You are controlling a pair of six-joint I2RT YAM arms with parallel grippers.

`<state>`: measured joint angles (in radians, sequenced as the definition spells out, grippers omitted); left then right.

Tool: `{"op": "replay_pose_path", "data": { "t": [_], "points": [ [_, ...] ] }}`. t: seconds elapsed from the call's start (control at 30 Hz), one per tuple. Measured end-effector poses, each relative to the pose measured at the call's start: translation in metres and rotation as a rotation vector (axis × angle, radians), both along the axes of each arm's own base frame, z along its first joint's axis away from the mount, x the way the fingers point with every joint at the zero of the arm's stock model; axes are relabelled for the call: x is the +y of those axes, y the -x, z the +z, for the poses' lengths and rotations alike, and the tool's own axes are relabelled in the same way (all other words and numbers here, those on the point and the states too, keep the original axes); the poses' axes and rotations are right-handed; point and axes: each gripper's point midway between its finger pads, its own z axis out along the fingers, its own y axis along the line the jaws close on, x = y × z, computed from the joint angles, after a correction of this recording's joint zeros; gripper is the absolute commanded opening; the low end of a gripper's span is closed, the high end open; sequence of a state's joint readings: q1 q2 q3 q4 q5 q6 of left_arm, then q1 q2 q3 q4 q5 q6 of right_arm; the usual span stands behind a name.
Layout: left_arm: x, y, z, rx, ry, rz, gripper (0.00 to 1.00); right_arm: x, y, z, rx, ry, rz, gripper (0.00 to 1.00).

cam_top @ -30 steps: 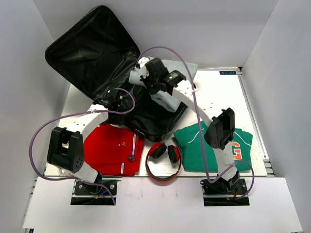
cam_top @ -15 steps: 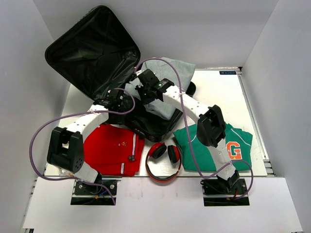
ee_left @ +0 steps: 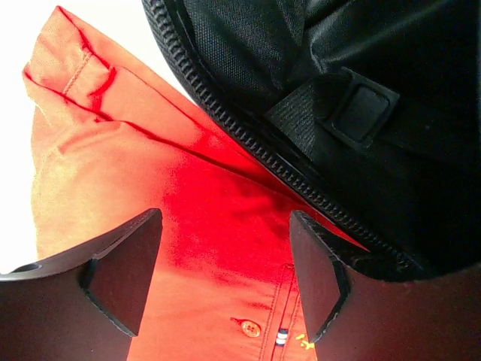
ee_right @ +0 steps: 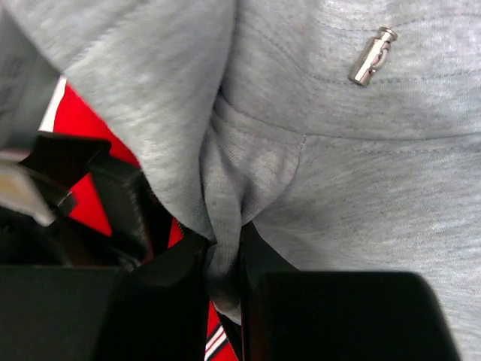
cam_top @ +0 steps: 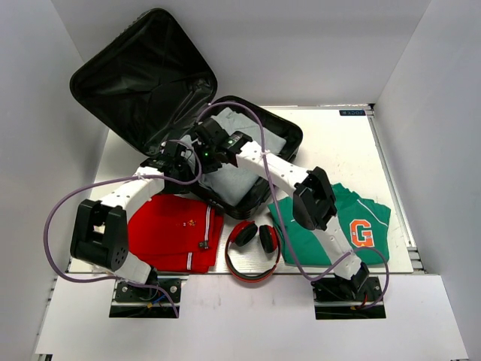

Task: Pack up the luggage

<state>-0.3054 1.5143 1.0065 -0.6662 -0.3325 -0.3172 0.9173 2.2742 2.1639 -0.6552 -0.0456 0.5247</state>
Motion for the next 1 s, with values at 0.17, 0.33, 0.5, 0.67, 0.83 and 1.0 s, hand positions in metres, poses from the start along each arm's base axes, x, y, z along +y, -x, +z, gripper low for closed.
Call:
{"op": "replay_pose_path", "data": {
  "t": [0.17, 0.33, 0.5, 0.67, 0.83, 1.0],
  "points": [
    [0.000, -0.001, 0.000, -0.005, 0.002, 0.001, 0.79, -0.001, -0.003, -0.004, 0.012, 0.000, -0.010, 0.00],
    [0.000, -0.001, 0.000, -0.007, 0.004, 0.006, 0.85, -0.008, -0.004, -0.008, -0.031, 0.047, 0.035, 0.90],
    [0.001, 0.000, 0.001, -0.007, 0.004, 0.012, 0.91, -0.017, -0.002, -0.012, -0.079, 0.106, 0.133, 0.90],
    [0.000, -0.008, 0.022, -0.033, 0.006, 0.014, 1.00, -0.025, -0.006, 0.020, -0.151, 0.077, 0.174, 0.90],
    [-0.003, -0.023, 0.069, -0.136, 0.025, 0.016, 1.00, -0.078, -0.017, 0.092, -0.265, 0.060, 0.064, 0.90],
    [-0.006, -0.031, 0.108, -0.242, 0.059, 0.010, 1.00, -0.213, -0.014, 0.118, -0.265, 0.157, -0.222, 0.90]
  ]
}}
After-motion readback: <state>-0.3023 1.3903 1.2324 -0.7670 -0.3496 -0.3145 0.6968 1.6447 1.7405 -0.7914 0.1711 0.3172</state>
